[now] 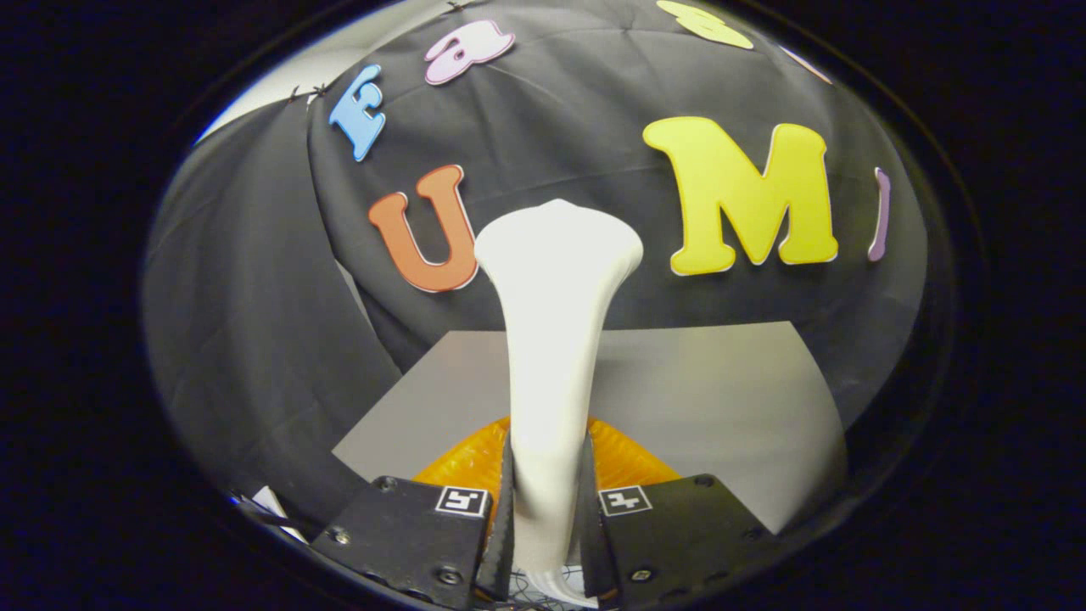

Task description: Iron the clothes twice with a garment steamer, once on the left side and once on the right side.

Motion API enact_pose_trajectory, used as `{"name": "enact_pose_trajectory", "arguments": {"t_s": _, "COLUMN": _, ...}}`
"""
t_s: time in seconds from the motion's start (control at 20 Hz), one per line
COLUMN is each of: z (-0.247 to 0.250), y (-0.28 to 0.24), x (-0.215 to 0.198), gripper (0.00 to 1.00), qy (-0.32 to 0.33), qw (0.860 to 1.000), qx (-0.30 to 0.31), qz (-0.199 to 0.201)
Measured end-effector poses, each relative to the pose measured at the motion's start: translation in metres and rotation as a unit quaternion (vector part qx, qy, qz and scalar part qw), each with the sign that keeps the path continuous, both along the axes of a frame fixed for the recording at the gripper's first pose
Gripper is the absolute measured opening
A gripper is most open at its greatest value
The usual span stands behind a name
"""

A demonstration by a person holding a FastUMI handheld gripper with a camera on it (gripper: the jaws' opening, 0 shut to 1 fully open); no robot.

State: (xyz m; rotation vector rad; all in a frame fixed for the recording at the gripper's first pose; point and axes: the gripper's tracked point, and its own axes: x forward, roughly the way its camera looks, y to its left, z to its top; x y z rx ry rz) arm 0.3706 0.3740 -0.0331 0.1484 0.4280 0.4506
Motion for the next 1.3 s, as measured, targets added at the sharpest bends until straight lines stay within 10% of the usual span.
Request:
{"name": "enact_pose_trajectory", "arguments": {"t_s": 0.7, "z": 0.153, "y": -0.108, "x": -0.155, "gripper": 0.34, "qy": -0.145, "qw": 0.982, "qx": 0.123, "qz": 0.008}}
{"name": "enact_pose_trajectory", "arguments": {"t_s": 1.3, "z": 0.227, "y": -0.28, "x": -0.228, "gripper": 0.34, "qy": -0.229, "qw": 0.956, "qx": 0.153, "qz": -0.103}}
